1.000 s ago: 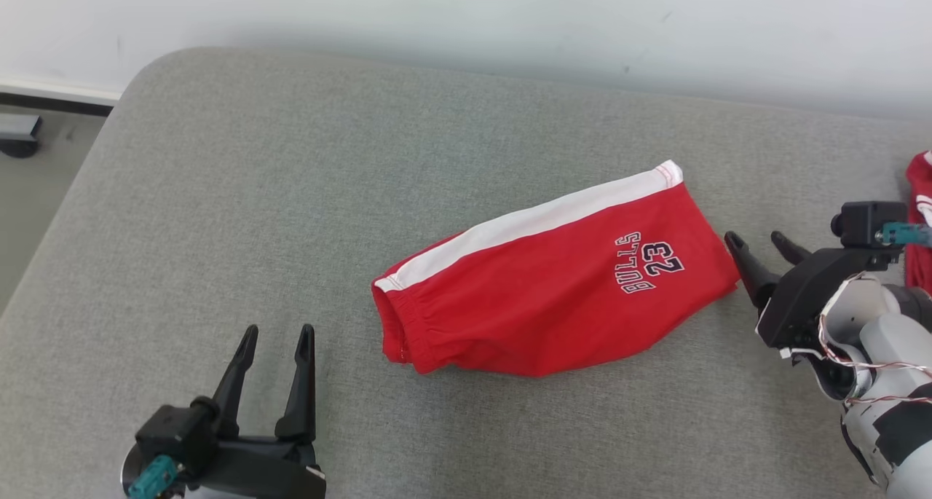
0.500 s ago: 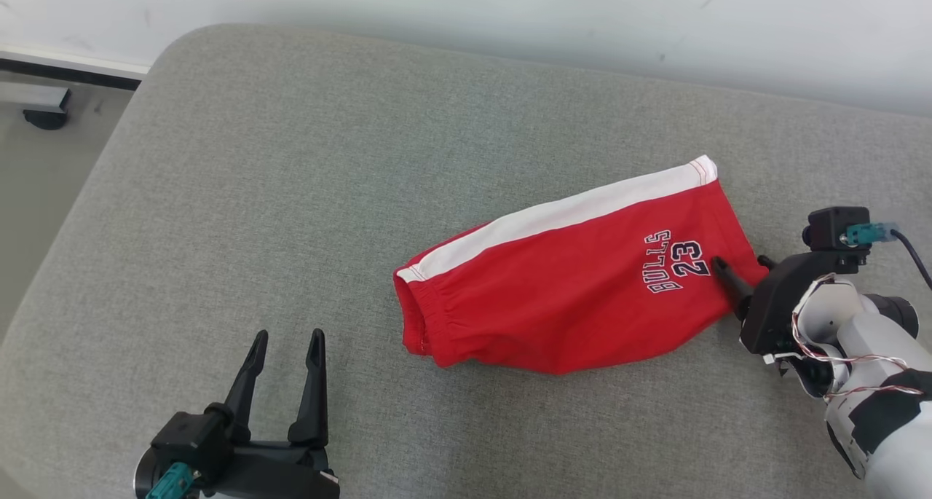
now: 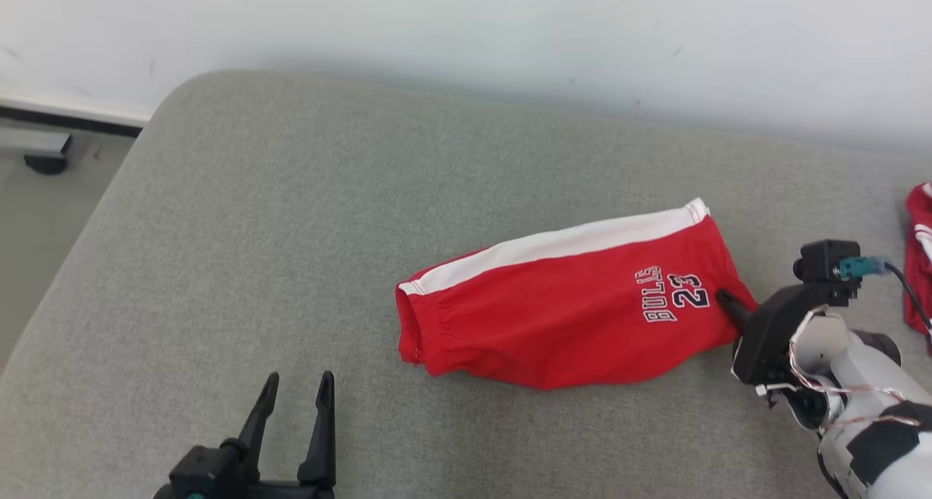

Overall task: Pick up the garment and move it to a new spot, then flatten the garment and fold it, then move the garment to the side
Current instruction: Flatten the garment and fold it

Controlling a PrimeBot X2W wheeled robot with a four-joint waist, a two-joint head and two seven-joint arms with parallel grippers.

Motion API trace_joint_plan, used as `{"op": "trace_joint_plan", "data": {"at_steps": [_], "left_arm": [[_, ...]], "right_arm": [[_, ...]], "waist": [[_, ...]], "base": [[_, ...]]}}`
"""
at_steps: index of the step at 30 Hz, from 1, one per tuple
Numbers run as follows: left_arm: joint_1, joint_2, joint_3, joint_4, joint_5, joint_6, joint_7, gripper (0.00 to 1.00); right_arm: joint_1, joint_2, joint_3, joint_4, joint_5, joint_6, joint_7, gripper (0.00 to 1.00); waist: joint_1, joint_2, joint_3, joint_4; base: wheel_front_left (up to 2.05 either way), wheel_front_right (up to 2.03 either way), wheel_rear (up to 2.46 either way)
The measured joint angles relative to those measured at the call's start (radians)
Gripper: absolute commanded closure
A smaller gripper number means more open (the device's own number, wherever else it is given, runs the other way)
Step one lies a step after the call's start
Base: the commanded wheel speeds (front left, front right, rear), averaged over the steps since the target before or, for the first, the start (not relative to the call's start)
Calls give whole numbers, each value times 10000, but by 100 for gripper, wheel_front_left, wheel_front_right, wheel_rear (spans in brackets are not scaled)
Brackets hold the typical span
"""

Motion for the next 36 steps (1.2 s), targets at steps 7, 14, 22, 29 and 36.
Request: {"op": "trace_joint_plan", "data": {"at_steps": [7,14,22,29,36], "left_arm": [[475,125,-84,102,2,-2,0,0],[674,196,-65,54,2,-2,0,0],[839,236,-10,31,-6,-2,2,0],[822,224,-75,44,-6,-2,2,0],[779,194,-132,44,-21,-4,2,0]], "right_arm": [[1826,-570,-226,-1687,1097,0,-81,100],[3915,-1116,-842,-3047,1484,0,-65,100],[4926,-1074,-1871,-3902,502,0,109,0],[4330,-708,-2638,-3979,-880,0,884,0],[3683,-460,-3181,-3116,-2004,0,1969,0]], "waist": [[-1,0,-548,-438],[-1,0,-805,-888],[1,1,-892,-1443],[1,1,-1001,-1427],[1,2,-920,-1044]], "base": [[0,0,0],[0,0,0],[0,0,0],[0,0,0],[0,0,0]]}}
